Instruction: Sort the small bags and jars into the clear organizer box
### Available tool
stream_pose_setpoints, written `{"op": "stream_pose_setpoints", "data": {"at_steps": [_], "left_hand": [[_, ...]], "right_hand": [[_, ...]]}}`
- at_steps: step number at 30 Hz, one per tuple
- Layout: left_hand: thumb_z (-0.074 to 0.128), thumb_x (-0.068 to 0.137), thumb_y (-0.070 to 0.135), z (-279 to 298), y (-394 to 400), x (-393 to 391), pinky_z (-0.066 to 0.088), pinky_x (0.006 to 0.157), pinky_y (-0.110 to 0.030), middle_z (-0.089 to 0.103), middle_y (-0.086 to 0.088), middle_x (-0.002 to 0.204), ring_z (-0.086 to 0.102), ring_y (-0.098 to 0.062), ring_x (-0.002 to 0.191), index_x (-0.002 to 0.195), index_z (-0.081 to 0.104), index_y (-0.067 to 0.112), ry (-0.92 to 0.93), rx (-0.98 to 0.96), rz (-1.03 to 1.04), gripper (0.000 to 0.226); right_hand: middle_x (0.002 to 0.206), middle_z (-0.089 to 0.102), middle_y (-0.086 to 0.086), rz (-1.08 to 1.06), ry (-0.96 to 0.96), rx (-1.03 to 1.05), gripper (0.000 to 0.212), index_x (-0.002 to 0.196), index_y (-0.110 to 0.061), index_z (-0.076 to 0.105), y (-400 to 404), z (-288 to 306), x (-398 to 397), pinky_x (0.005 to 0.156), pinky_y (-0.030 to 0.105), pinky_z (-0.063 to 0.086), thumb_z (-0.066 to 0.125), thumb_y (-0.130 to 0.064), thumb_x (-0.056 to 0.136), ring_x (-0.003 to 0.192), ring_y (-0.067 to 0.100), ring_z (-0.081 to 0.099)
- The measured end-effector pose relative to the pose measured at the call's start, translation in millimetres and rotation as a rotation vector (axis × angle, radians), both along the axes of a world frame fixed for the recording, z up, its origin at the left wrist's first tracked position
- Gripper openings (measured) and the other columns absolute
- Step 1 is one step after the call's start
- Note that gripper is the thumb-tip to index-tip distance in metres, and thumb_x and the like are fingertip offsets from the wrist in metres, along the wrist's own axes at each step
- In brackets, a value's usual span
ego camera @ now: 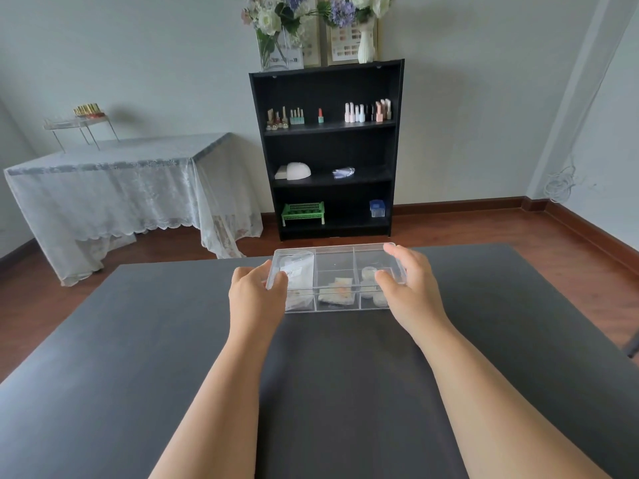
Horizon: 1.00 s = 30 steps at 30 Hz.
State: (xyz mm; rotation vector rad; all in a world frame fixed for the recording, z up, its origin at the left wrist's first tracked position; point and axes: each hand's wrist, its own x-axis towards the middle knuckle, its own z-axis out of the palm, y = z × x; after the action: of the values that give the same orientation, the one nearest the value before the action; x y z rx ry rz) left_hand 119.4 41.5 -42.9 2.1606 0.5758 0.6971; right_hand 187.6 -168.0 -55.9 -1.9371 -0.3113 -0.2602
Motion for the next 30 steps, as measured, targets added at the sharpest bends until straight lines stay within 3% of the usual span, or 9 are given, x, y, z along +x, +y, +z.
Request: {"op": "stream_pose_setpoints", "data": {"at_steps": [3,5,8,11,18,21,25,27,30], "left_hand": [[0.054,0.094,0.030,-2.5,-2.1,-1.0,0.037,0.094,-0.034,0.047,0.000,0.134,0.041,-0.025,0.122,0.131,0.059,0.023,-0.005,0.241,0.038,0.038],[0.051,0.095,0.038,0.1,-9.6,-2.0,0.031,0.103,-0.043,0.044,0.004,0.145,0.033,-0.027,0.132,0.138,0.051,0.025,-0.024,0.421,0.043,0.045],[0.032,0.098,0.050,-1.6,-22.8,3.9,0.012,0.114,-0.048,0.034,0.008,0.154,0.020,-0.024,0.144,0.145,0.039,0.031,0.128,0.574,-0.063,0.051],[0.018,0.098,0.055,-9.0,-23.8,11.7,0.004,0.116,-0.053,0.029,0.010,0.156,0.014,-0.022,0.147,0.147,0.034,0.036,0.262,0.579,-0.122,0.054],[0.016,0.099,0.052,-11.9,-18.5,22.0,0.001,0.115,-0.053,0.029,0.008,0.157,0.016,-0.022,0.147,0.146,0.035,0.036,0.249,0.592,-0.068,0.054],[0.017,0.098,0.054,-13.6,-17.6,14.1,-0.003,0.116,-0.049,0.015,0.010,0.161,0.005,-0.019,0.148,0.149,0.027,0.033,0.118,0.510,-0.064,0.056],[0.021,0.098,0.051,-12.6,-16.5,-10.4,-0.008,0.117,-0.042,0.002,0.015,0.162,-0.007,-0.011,0.148,0.151,0.020,0.032,-0.103,0.405,-0.018,0.056],[0.020,0.097,0.052,-14.9,-18.4,-22.6,-0.007,0.118,-0.039,-0.001,0.016,0.161,-0.008,-0.008,0.147,0.152,0.018,0.032,-0.138,0.382,-0.033,0.058],[0.019,0.097,0.056,-21.2,-24.3,-43.1,-0.007,0.116,-0.032,-0.009,0.025,0.158,-0.010,-0.001,0.145,0.151,0.011,0.039,-0.148,0.339,-0.154,0.058]], "right_hand": [[0.149,0.039,0.000,-0.050,-0.069,-0.212,0.034,0.129,-0.023,0.060,2.5,-0.3,-2.9,0.105,0.030,0.026,0.052,-0.024,0.097,0.136,0.018,0.028],[0.153,0.035,0.000,-0.058,-0.116,-0.293,0.035,0.131,-0.026,0.060,3.4,-0.3,-4.8,0.110,0.038,0.023,0.049,-0.027,0.098,0.138,0.019,0.023],[0.155,0.032,-0.003,-0.032,-0.166,-0.376,0.035,0.132,-0.030,0.059,4.0,-2.1,-4.6,0.111,0.043,0.022,0.045,-0.031,0.100,0.140,0.019,0.021],[0.154,0.034,-0.002,0.015,-0.145,-0.361,0.036,0.133,-0.031,0.058,4.4,-5.5,-2.1,0.110,0.044,0.028,0.043,-0.034,0.101,0.139,0.020,0.027],[0.153,0.035,-0.004,0.041,-0.136,-0.244,0.034,0.130,-0.031,0.060,14.0,-10.7,8.8,0.102,0.035,0.038,0.045,-0.036,0.100,0.138,0.017,0.032],[0.154,0.034,-0.006,0.055,-0.128,-0.283,0.035,0.131,-0.033,0.059,16.1,-8.8,9.6,0.102,0.034,0.036,0.043,-0.039,0.100,0.138,0.016,0.032],[0.153,0.036,-0.001,-0.046,-0.249,-0.354,0.039,0.133,-0.030,0.056,14.6,-5.2,-10.0,0.113,0.048,0.021,0.038,-0.042,0.101,0.139,0.018,0.030],[0.144,0.045,-0.003,-0.096,-0.278,-0.206,0.041,0.126,-0.029,0.060,11.4,-1.3,-31.3,0.111,0.051,0.018,0.035,-0.044,0.096,0.134,0.014,0.033],[0.113,0.063,-0.008,-0.114,-0.447,0.156,0.027,0.104,-0.023,0.066,-2.1,11.5,-67.7,0.093,0.049,0.042,0.043,-0.030,0.092,0.109,0.012,0.050]]}}
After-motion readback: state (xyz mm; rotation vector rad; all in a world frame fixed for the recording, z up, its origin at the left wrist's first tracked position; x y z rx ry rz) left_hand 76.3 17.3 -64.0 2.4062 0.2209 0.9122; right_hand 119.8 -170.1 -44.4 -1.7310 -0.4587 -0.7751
